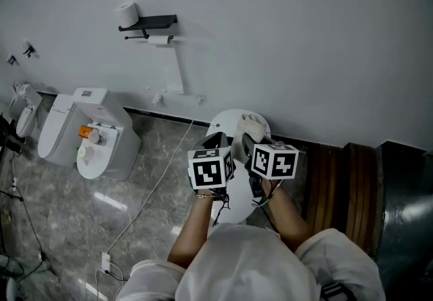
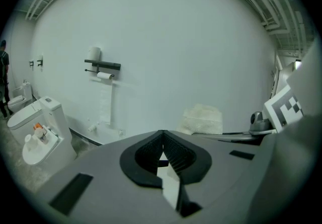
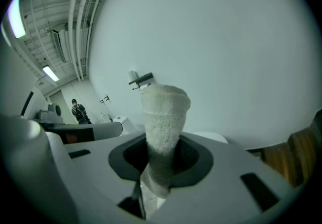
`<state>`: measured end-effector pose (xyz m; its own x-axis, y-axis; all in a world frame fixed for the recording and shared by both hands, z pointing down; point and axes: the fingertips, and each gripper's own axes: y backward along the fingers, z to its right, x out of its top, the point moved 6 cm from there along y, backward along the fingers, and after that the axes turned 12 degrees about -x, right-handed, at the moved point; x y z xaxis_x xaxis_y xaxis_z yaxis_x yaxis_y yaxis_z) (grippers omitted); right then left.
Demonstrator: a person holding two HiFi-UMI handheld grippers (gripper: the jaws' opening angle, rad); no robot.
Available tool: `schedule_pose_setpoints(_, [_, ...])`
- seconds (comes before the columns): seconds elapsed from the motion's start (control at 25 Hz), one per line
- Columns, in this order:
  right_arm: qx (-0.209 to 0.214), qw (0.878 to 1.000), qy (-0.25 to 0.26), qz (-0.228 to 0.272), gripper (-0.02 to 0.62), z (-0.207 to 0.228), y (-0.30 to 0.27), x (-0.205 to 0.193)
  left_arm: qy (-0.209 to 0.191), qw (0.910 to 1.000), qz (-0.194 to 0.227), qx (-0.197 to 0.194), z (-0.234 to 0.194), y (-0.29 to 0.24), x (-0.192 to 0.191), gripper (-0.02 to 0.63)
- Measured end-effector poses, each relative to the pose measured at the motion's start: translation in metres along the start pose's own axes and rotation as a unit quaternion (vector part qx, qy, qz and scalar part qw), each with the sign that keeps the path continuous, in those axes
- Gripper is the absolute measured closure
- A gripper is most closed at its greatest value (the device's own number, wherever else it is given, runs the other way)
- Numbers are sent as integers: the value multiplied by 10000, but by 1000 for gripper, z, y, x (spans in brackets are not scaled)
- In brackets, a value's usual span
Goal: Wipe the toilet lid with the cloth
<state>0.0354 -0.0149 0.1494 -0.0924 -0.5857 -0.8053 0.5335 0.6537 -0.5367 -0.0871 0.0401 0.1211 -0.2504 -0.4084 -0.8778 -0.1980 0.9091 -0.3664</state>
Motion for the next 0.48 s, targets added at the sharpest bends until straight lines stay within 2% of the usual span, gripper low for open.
schedule_pose_setpoints(0.48, [13,10000,25,60,508,0,-1,7,-66,10000,42,37,-3,0,8,594])
